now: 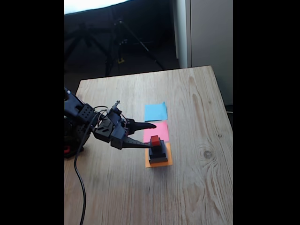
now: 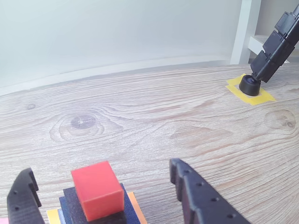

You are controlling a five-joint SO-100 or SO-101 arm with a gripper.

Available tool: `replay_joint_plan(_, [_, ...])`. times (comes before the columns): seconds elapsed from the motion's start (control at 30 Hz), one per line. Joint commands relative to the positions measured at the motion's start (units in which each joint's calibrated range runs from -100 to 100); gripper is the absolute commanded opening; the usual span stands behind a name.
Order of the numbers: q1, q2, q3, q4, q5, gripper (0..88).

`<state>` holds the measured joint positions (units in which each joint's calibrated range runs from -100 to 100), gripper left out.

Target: Tower of hanoi

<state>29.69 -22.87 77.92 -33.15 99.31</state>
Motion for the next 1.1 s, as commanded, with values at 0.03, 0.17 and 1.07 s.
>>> replay_joint_plan(0.03, [-0.47, 2.06, -1.10, -4.77, 0.69, 34.4])
replay_joint_plan(0.17, [-1.23, 4.48, -1.38, -7.12, 0.69, 34.4])
replay_joint_plan(1.07, [-3.65, 14.62, -3.01, -17.24, 0.69, 33.1])
